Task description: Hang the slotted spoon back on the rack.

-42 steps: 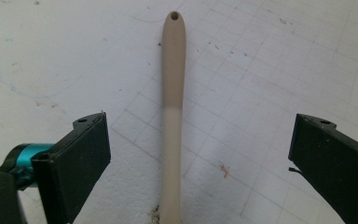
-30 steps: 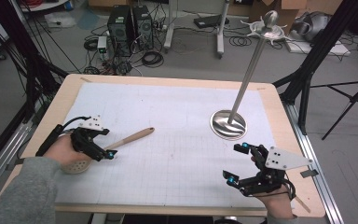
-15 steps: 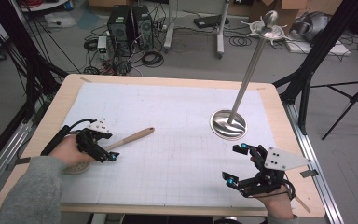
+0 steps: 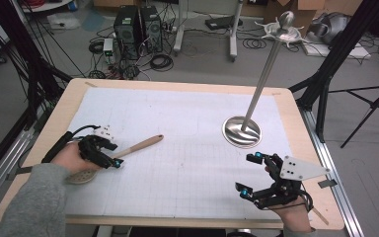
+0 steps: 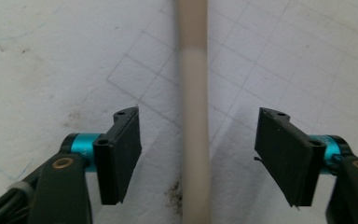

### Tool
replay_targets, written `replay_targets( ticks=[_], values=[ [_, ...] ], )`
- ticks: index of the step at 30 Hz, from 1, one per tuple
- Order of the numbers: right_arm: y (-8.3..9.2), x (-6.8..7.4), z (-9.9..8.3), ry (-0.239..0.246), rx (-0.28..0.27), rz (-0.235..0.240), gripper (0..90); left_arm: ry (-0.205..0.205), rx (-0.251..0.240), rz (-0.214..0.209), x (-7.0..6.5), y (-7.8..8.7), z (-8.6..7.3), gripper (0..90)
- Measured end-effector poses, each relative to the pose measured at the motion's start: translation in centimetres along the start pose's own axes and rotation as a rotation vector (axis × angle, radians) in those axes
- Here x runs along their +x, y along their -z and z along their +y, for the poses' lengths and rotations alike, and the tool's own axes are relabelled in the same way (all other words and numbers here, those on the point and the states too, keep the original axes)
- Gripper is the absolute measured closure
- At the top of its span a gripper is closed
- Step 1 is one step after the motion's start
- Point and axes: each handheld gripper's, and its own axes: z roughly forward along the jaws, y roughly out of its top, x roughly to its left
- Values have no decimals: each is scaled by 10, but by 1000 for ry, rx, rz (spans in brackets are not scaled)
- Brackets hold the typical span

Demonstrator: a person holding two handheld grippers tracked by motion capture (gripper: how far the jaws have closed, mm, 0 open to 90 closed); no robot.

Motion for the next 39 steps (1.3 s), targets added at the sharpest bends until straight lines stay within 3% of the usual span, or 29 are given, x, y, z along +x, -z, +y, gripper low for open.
replay_targets(
  ticks=[7,17,23,26,27,32,39],
  values=[
    [-1,0,-1,-7,7,2,102,-14,37,21,3,6,-8,389],
    [-2,2,-1,-14,23,13,102,-32,46,32,1,7,-9,495],
    [-2,1,-1,-14,21,8,102,-18,54,36,-1,8,-8,624],
    [-1,1,-1,-11,17,2,102,-44,63,31,-4,8,-8,753],
    [-1,1,-1,-11,17,2,102,-45,59,37,-5,8,-7,753],
    [0,1,0,-3,14,-4,102,17,27,29,-4,8,-11,775],
    [-1,1,-1,-16,18,-5,101,19,28,30,-4,8,-11,776]
  ],
)
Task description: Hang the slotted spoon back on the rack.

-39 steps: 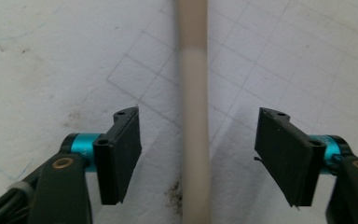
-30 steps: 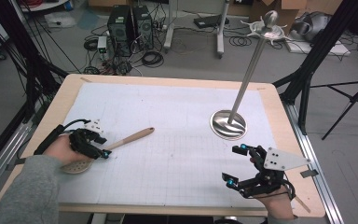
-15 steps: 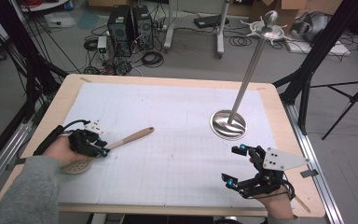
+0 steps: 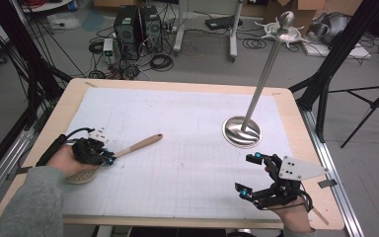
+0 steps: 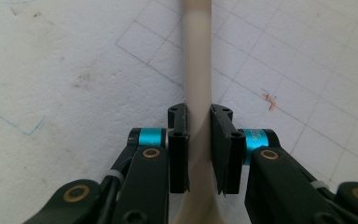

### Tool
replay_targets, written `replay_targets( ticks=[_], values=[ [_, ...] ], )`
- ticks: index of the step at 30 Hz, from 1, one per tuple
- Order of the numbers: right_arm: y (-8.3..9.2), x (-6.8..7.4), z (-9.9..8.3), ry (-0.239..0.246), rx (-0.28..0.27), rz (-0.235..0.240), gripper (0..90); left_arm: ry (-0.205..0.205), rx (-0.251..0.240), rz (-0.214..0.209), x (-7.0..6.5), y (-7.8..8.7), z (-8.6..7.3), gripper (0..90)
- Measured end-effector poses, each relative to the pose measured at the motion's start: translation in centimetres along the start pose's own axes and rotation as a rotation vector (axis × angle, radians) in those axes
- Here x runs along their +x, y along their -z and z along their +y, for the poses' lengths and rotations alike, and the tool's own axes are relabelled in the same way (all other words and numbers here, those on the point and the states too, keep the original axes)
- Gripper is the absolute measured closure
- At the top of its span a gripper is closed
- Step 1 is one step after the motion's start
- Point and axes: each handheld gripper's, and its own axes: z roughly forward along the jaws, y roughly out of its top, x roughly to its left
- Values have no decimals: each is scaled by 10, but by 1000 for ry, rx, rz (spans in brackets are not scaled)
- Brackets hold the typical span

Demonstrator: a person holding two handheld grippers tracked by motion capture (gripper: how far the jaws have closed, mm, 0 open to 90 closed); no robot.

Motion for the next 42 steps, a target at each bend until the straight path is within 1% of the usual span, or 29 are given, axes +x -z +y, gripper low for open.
replay_targets(
  ticks=[2,7,8,13,14,15,16,18,20,21,22,25,26,27,29,32,37,39,42],
  values=[
    [0,-1,0,3,-6,-7,101,-5,2,1,0,0,0,776],
    [0,-1,0,-6,-5,-13,102,2,-1,5,0,0,0,776],
    [0,-1,0,0,-9,-14,102,4,0,6,0,1,0,776],
    [1,-1,0,-2,-5,-11,101,26,0,12,-1,2,1,777],
    [1,-2,0,3,-9,-12,102,34,-10,15,-2,4,1,777],
    [1,-1,0,-4,-8,-13,102,38,-16,15,-3,5,1,778],
    [2,-1,0,-3,-5,-12,101,36,-27,6,-3,7,2,778],
    [2,-2,0,-2,-11,-15,102,42,-45,5,-4,11,3,778],
    [2,-2,0,-8,-15,-24,102,43,-59,5,-5,15,7,778],
    [2,-2,0,-9,-22,-24,102,42,-60,3,-6,17,9,778],
    [2,-2,0,-9,-22,-24,102,42,-74,2,-7,19,11,778],
    [1,-2,1,0,-21,-23,101,35,-94,-1,-10,24,18,778],
    [0,-2,0,-5,-17,-17,101,39,-102,-5,-10,26,20,778],
    [0,-2,0,-5,-17,-17,101,45,-111,-10,-12,26,22,778],
    [0,-2,0,-6,-15,-16,101,37,-116,-16,-14,28,25,778],
    [1,-2,0,-4,-20,-18,102,37,-136,-27,-18,29,31,778],
    [2,-2,0,-7,-22,-20,101,29,-152,-23,-24,32,43,778],
    [3,-3,1,-3,-21,-19,101,27,-169,-28,-26,33,48,778],
    [3,-2,1,-9,-26,-21,101,22,-194,-33,-30,34,55,778]
  ],
)
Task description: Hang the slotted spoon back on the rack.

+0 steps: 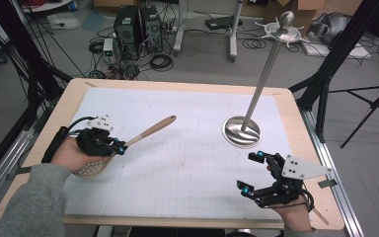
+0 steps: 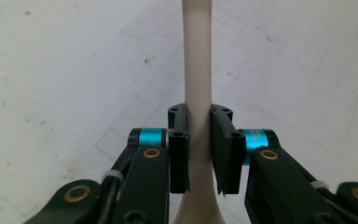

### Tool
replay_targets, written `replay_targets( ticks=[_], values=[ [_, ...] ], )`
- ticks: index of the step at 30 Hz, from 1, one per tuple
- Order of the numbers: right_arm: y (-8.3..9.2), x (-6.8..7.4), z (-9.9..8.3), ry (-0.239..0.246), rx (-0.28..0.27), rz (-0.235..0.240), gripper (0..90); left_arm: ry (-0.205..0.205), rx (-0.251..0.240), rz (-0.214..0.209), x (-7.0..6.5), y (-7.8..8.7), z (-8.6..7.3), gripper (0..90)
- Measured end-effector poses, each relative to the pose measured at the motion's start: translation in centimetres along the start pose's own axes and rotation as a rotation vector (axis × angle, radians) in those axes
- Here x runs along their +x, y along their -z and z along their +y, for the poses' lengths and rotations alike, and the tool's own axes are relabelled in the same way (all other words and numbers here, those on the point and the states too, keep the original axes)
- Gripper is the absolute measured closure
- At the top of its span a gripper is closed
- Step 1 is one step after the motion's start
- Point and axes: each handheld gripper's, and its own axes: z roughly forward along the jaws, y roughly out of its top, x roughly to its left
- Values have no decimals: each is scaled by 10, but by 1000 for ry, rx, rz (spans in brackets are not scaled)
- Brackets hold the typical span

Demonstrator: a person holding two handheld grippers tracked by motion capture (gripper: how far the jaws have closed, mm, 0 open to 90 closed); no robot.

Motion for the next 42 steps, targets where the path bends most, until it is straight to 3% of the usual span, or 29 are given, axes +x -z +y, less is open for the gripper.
replay_targets(
  ticks=[11,17,25,31,42],
  values=[
    [2,0,0,1,-3,1,102,-17,-46,-6,-13,-1,25,778],
    [1,0,0,3,4,6,102,-3,-92,-17,-18,-2,39,778],
    [2,0,1,4,-9,6,102,-15,-83,-17,-21,-2,56,778],
    [-2,3,2,6,-1,28,102,-15,-113,-17,-21,1,68,778],
    [-2,5,4,16,-8,32,102,-18,-170,-55,-29,4,91,777]
  ],
)
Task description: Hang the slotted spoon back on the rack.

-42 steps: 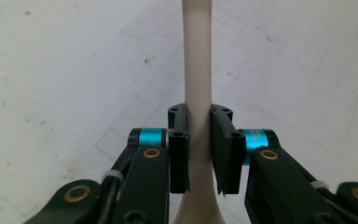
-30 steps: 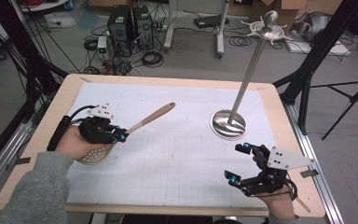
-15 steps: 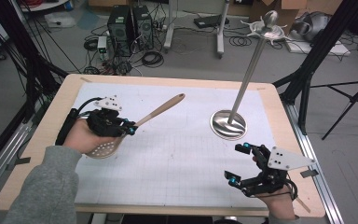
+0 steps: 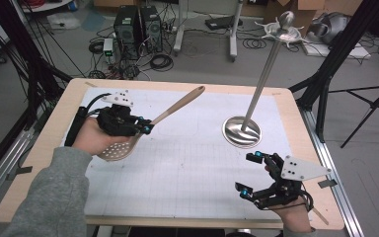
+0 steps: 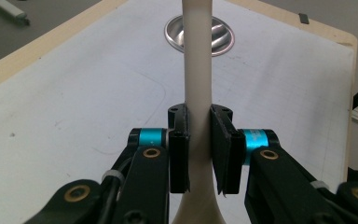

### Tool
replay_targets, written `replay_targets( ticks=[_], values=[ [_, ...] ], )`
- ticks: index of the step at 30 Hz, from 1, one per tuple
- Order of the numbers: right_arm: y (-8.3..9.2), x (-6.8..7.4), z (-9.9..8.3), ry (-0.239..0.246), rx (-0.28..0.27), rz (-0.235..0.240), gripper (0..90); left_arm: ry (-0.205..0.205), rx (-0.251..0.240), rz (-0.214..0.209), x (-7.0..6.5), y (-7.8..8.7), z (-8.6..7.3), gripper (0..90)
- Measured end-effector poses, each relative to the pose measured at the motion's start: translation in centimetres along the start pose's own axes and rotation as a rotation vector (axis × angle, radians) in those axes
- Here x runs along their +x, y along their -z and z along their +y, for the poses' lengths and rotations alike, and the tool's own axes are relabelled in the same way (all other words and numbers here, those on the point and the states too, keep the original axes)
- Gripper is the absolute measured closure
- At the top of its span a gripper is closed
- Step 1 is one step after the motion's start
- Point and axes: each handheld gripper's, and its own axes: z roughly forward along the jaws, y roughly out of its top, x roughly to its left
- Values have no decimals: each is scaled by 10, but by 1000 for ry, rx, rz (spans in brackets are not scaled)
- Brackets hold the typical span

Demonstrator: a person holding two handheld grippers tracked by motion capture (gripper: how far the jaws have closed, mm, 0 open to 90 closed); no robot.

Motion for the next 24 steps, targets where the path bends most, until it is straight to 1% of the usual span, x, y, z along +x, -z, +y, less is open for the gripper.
replay_targets(
  ticks=[2,3,5,8,11,12,13,16,17,20,21,22,24],
  values=[
    [0,0,0,4,-3,2,102,-11,9,6,-1,0,4,778],
    [1,-1,0,11,-5,0,102,-6,5,8,-2,-1,6,778],
    [1,-1,0,7,-7,4,102,-11,6,21,-3,-1,11,778],
    [3,-1,0,3,-10,3,101,-10,1,20,-4,-4,18,778],
    [5,-1,0,-8,-15,-5,102,-31,9,17,-6,-6,25,778],
    [5,-2,0,1,-21,-5,102,-35,6,17,-7,-7,28,778],
    [6,-2,0,-6,-21,-4,102,-48,7,17,-7,-7,31,778],
    [8,-3,0,-9,-20,-5,102,-59,-6,16,-10,-8,37,778],
    [8,-3,0,-7,-26,-7,102,-74,-4,14,-10,-8,39,778],
    [9,-3,-1,-10,-28,-8,102,-84,11,31,-13,-9,45,778],
    [10,-4,-1,0,-32,-7,102,-86,13,29,-14,-10,47,778],
    [10,-2,-1,-12,-29,-4,102,-89,14,28,-15,-10,49,778],
    [11,-3,-1,-6,-28,-7,102,-101,7,23,-16,-9,52,778]
  ],
)
